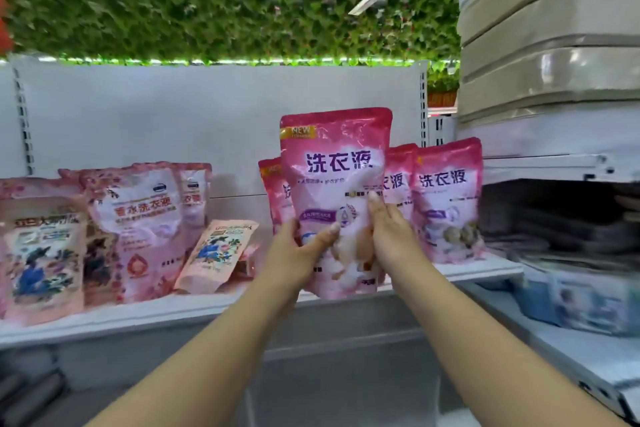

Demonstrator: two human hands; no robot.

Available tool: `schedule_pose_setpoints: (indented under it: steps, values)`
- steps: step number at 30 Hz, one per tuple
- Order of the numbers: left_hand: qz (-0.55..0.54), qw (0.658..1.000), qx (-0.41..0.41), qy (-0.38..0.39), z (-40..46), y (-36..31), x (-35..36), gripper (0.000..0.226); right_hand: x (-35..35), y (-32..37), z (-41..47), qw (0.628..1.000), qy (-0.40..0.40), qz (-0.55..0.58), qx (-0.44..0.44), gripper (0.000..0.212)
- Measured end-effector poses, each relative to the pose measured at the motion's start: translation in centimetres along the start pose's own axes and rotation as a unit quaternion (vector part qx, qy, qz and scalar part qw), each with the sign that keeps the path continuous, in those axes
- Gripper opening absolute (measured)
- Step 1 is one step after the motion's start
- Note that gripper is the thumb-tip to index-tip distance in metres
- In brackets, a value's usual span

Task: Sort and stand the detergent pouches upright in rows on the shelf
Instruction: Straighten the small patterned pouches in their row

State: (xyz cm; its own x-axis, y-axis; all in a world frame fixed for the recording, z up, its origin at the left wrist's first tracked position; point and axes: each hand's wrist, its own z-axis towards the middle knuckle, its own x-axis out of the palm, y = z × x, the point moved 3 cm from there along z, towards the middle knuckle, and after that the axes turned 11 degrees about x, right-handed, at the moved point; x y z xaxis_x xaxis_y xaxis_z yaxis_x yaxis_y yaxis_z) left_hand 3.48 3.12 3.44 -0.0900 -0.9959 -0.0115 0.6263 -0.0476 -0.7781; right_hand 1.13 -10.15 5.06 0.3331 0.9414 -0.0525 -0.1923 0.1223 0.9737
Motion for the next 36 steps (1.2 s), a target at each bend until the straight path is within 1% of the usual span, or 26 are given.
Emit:
schedule_pose_setpoints:
  steps: [1,2,4,7,8,9,12,13,14,16,20,22,24,26,28,30,31,32,33,34,35,36]
  values:
    - [0.010,1.000,-0.002,-0.002,-0.2,0.6,0.8,0.050,-0.3,-0.9,0.4,1.000,0.016,0.000,0.019,0.059]
    - [0.021,1.000,-0.002,-0.007,-0.3,1.2,1.9,0.049,-1.0,-1.6,0.9,0.999,0.035,0.014,0.027,0.061]
    - [0.044,0.999,-0.002,-0.012,0.1,2.0,4.4,0.035,-2.6,-2.4,2.2,0.997,0.056,0.044,0.038,0.066]
    - [0.057,0.998,-0.008,0.011,0.9,2.7,8.5,0.024,-5.2,-3.2,4.8,0.997,0.033,0.052,0.044,0.073]
    - [0.059,0.998,-0.015,0.014,1.2,3.1,9.7,0.026,-5.9,-3.7,5.9,0.997,0.024,0.055,0.040,0.074]
    - [0.065,0.998,-0.022,0.014,1.5,3.4,10.8,0.033,-6.4,-4.2,7.0,0.998,0.012,0.052,0.032,0.072]
    - [0.097,0.994,-0.052,0.009,2.7,5.0,12.4,0.072,-6.6,-5.1,9.3,0.998,-0.002,0.054,0.012,0.063]
    - [0.105,0.993,-0.056,0.009,3.4,5.5,12.6,0.080,-6.5,-5.2,9.9,0.998,0.000,0.056,0.010,0.061]
    - [0.112,0.992,-0.061,0.006,4.2,5.9,12.6,0.083,-6.4,-5.2,10.6,0.998,-0.002,0.057,0.003,0.060]
    - [0.106,0.993,-0.048,-0.017,5.4,6.5,12.7,0.083,-6.0,-5.3,11.9,0.998,-0.014,0.057,-0.011,0.057]
    - [0.102,0.993,-0.037,-0.055,6.3,8.0,12.8,0.085,-4.7,-7.1,13.7,0.998,-0.037,0.051,-0.002,0.052]
    - [0.113,0.990,-0.063,-0.048,6.9,8.6,12.5,0.079,-4.4,-7.4,14.4,0.998,-0.052,0.037,0.000,0.054]
    - [0.104,0.990,-0.077,-0.048,7.6,9.1,12.4,0.074,-4.2,-7.5,15.4,0.998,-0.048,0.030,-0.001,0.056]
    - [0.101,0.991,-0.072,-0.058,7.9,9.3,12.2,0.070,-3.8,-7.3,15.9,0.999,-0.038,0.016,-0.002,0.060]
    - [0.103,0.990,-0.050,-0.079,8.0,9.4,12.0,0.076,-3.9,-7.1,15.3,0.999,-0.040,-0.020,-0.031,0.065]
    - [0.102,0.989,-0.039,-0.097,7.6,9.7,11.9,0.092,-5.4,-6.7,13.4,0.985,-0.064,-0.111,-0.112,0.066]
    - [0.100,0.989,-0.042,-0.100,7.5,9.7,11.8,0.098,-6.5,-6.3,12.1,0.970,-0.092,-0.146,-0.171,0.066]
    - [0.096,0.990,-0.046,-0.097,7.4,9.8,11.9,0.100,-7.9,-6.0,10.8,0.950,-0.141,-0.155,-0.232,0.066]
    - [0.093,0.990,-0.056,-0.091,7.4,9.9,11.9,0.096,-9.3,-6.0,9.9,0.931,-0.203,-0.146,-0.266,0.069]
    - [0.089,0.991,-0.059,-0.086,7.5,10.0,11.9,0.089,-10.6,-6.0,9.8,0.921,-0.254,-0.137,-0.260,0.075]
    - [0.084,0.991,-0.066,-0.084,7.5,10.0,11.9,0.085,-11.7,-6.0,10.6,0.928,-0.277,-0.134,-0.212,0.083]
    - [0.077,0.991,-0.071,-0.082,7.6,10.2,11.8,0.087,-12.5,-6.1,11.9,0.948,-0.261,-0.131,-0.130,0.089]
